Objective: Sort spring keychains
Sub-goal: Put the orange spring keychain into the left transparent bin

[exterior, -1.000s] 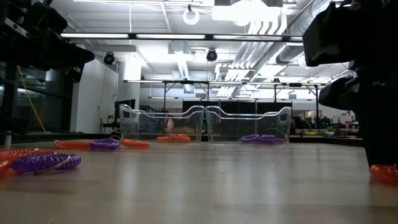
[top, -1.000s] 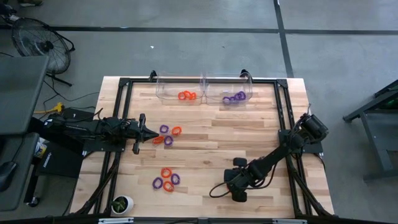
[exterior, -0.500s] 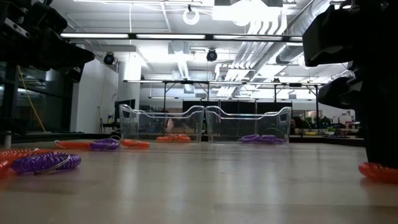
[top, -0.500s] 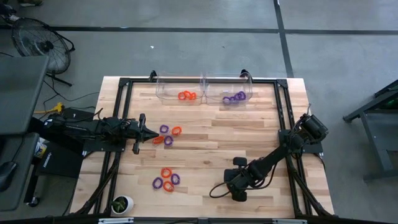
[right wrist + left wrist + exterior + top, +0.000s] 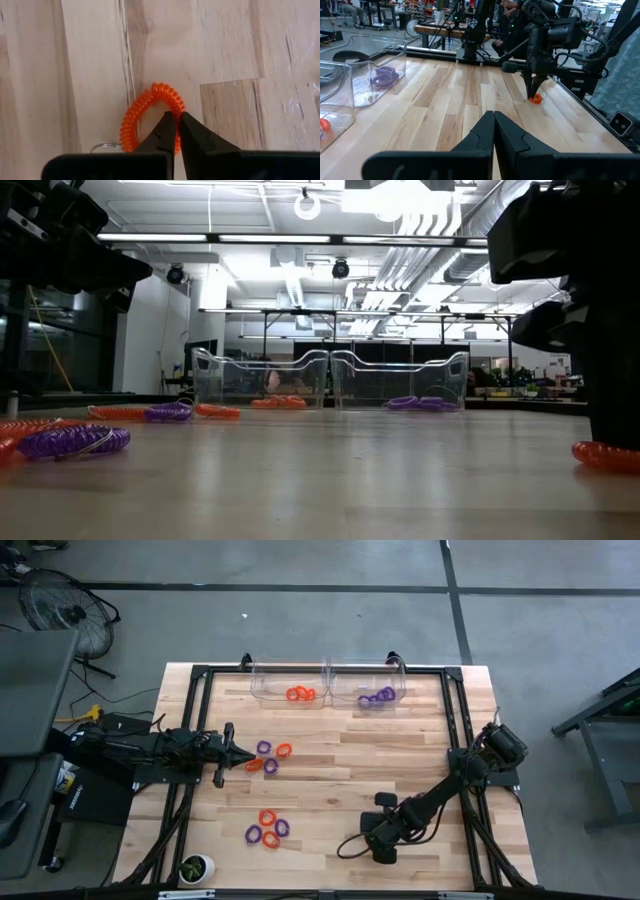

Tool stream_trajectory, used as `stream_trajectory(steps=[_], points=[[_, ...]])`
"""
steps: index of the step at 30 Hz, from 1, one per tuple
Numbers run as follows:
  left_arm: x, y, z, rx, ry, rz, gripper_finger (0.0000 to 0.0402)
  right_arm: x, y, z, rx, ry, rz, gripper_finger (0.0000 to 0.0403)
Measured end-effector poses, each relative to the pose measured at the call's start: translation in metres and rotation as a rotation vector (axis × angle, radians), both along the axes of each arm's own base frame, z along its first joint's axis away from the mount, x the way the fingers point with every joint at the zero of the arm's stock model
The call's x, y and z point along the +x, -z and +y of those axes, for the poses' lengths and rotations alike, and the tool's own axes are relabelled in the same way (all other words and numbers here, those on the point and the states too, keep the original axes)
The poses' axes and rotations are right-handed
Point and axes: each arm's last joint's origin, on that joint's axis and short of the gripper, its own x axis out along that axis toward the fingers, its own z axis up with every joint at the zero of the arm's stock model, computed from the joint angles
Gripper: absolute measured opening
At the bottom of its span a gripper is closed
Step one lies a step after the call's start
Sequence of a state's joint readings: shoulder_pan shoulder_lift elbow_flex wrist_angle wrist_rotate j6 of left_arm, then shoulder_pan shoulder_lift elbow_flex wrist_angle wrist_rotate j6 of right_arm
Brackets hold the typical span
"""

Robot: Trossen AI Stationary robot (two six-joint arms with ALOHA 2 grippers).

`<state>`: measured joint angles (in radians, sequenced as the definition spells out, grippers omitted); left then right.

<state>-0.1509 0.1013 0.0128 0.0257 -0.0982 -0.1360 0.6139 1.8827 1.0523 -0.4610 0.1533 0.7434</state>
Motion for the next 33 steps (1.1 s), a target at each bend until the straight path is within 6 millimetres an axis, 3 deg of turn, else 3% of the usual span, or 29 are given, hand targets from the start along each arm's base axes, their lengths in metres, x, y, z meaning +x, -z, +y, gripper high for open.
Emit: stream_trajectory(steps=[19,25,33], points=[[0.0,0.0,0.0,0.0,0.0,0.0,0.0,0.054,-0.048,-0.031,-0.095,-0.009,-0.19,0.0],[0.0,0.0,0.0,0.0,0.0,0.0,0.0,0.079,-0.069,-0.055,-0.111,-0.013,-0.251,0.0],[0.0,0.0,0.0,0.0,0.0,0.0,0.0,0.11,-0.103,-0.107,-0.137,0.006,-0.325,0.0]])
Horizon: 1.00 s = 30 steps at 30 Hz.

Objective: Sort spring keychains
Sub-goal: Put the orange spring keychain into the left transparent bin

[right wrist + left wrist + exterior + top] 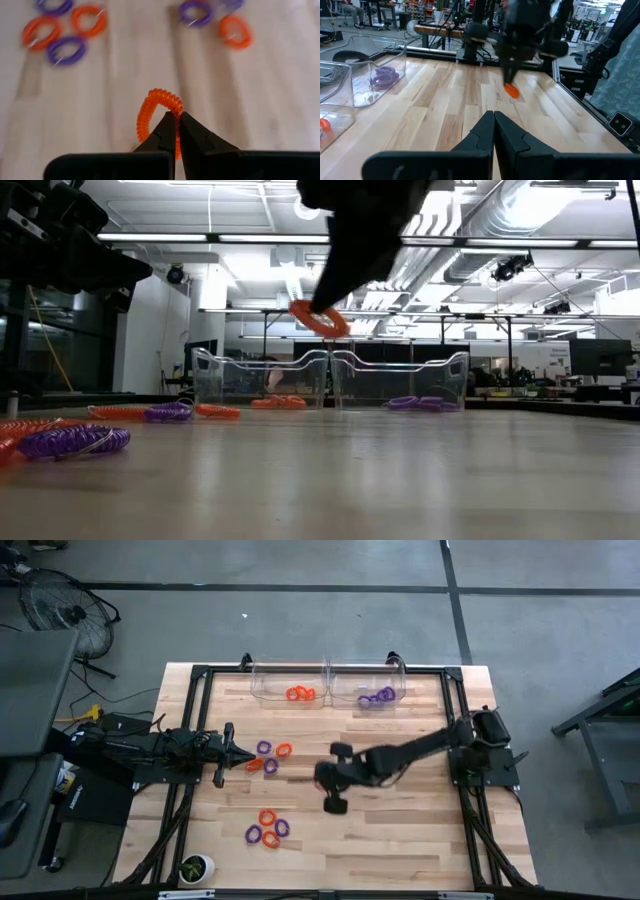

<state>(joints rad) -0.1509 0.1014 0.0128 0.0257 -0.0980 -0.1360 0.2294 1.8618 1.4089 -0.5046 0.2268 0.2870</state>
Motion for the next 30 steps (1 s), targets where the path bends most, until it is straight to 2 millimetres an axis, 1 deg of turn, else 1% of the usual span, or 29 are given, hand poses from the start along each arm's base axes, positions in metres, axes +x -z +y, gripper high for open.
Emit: stream_trajectory(steps=[7,15,24,30], points=[[0.0,0.0,0.0,0.0,0.0,0.0,0.0,0.019,-0.033,-0.058,-0.033,0.048,-0.071,0.0],[0.0,0.0,0.0,0.0,0.0,0.0,0.0,0.026,-0.061,-0.122,-0.036,0.148,-0.147,0.0],[0.0,0.0,0.0,0.0,0.0,0.0,0.0,0.023,-0.074,-0.187,0.043,0.343,-0.301,0.0],[0.0,0.0,0.0,0.0,0.0,0.0,0.0,0.012,-0.077,-0.23,0.083,0.504,-0.358,0.0]])
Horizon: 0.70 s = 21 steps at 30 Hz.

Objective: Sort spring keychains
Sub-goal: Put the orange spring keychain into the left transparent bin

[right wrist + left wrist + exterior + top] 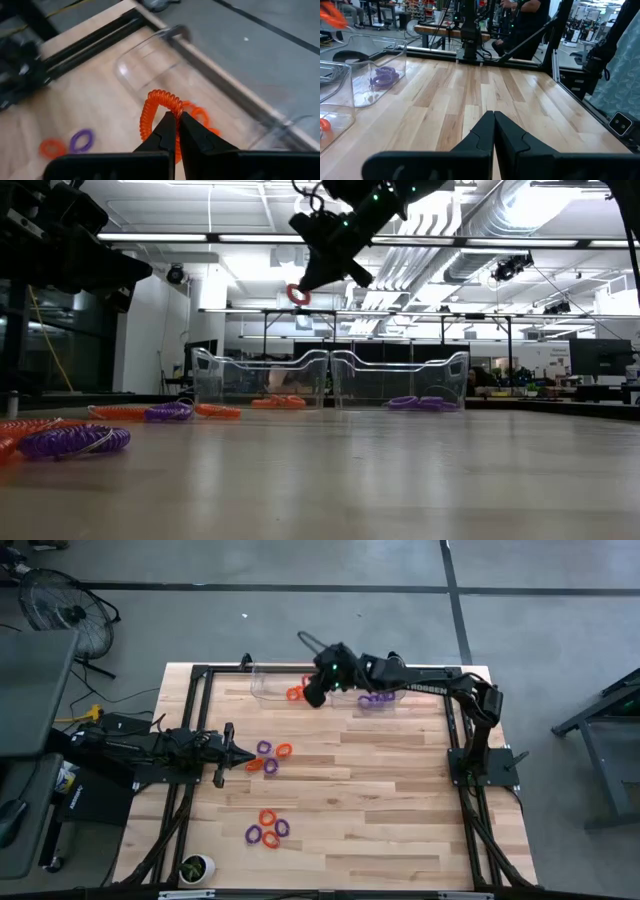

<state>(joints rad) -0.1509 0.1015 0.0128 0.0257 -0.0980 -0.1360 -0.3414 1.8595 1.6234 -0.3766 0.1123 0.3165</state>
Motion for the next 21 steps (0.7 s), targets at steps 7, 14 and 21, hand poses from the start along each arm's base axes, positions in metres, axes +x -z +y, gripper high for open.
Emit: stream_trajectory(steps=[7,14,21], points=[[0.0,0.0,0.0,0.0,0.0,0.0,0.0,-0.012,-0.002,-0.032,0.026,0.146,-0.047,0.0],[0.0,0.0,0.0,0.0,0.0,0.0,0.0,-0.002,0.017,-0.048,0.09,0.166,-0.095,0.0],[0.0,0.0,0.0,0.0,0.0,0.0,0.0,0.008,0.037,-0.057,0.167,0.178,-0.132,0.0]])
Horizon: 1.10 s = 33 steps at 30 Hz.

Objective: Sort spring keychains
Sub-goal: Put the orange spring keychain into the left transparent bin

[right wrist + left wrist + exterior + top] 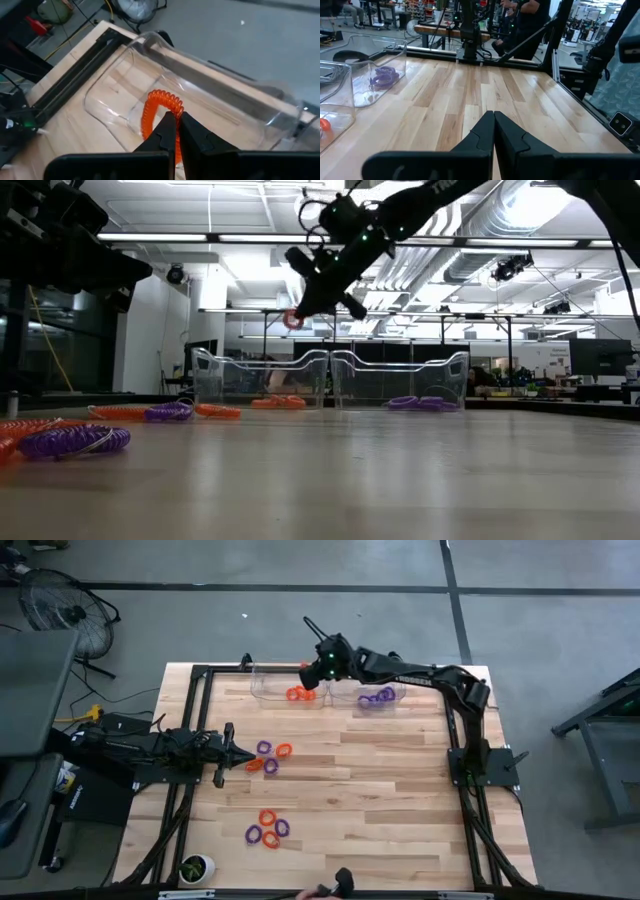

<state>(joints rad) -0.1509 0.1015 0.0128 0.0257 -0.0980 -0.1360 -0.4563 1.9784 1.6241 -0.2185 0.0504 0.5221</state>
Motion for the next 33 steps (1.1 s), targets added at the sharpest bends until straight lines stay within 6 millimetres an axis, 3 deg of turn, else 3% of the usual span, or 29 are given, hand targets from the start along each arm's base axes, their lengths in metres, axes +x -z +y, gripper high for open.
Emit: stream_trajectory(steps=[7,28,33], points=[[0.0,0.0,0.0,0.0,0.0,0.0,0.0,0.007,0.015,-0.004,0.063,-0.011,-0.019,0.0],[0.0,0.0,0.0,0.0,0.0,0.0,0.0,0.006,0.014,-0.007,0.043,0.002,-0.028,0.0001],[0.0,0.0,0.0,0.0,0.0,0.0,0.0,0.006,0.014,-0.007,0.046,-0.002,-0.028,0.0029]])
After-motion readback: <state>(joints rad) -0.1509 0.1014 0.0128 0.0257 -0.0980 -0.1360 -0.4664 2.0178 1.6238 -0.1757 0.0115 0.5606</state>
